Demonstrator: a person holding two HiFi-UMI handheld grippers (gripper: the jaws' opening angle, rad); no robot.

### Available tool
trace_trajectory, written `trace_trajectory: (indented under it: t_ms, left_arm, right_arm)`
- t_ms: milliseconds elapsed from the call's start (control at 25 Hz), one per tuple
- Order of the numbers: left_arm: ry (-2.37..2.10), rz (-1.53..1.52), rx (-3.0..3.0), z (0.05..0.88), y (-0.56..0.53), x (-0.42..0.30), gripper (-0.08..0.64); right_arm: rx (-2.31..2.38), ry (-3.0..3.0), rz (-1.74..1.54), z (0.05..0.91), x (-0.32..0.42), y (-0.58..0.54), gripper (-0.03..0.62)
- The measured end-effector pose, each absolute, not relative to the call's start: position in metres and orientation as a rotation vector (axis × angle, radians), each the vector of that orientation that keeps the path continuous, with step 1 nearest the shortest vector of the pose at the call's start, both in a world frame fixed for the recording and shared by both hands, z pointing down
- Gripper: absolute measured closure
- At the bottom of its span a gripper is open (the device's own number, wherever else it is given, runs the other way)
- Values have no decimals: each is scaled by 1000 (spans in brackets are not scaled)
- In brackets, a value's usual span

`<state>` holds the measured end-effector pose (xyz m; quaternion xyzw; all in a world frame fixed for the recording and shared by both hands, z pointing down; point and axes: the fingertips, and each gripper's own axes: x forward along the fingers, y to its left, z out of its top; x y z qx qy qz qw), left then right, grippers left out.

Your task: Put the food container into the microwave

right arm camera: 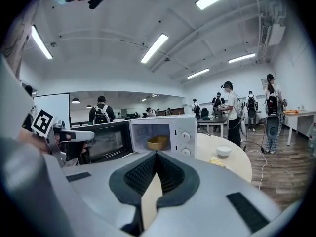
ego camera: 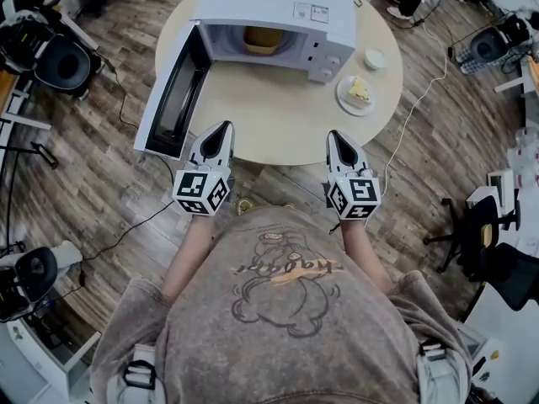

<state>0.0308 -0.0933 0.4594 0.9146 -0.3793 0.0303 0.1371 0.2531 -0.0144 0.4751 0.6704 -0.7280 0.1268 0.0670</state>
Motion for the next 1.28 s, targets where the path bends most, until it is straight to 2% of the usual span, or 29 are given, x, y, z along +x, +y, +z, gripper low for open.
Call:
trace_trajectory:
  t_ms: [1280]
  left_arm:
    - [-1127,98,2594,460,-93,32,526]
  right_arm:
    - [1971,-2229,412,482,250,-22,592]
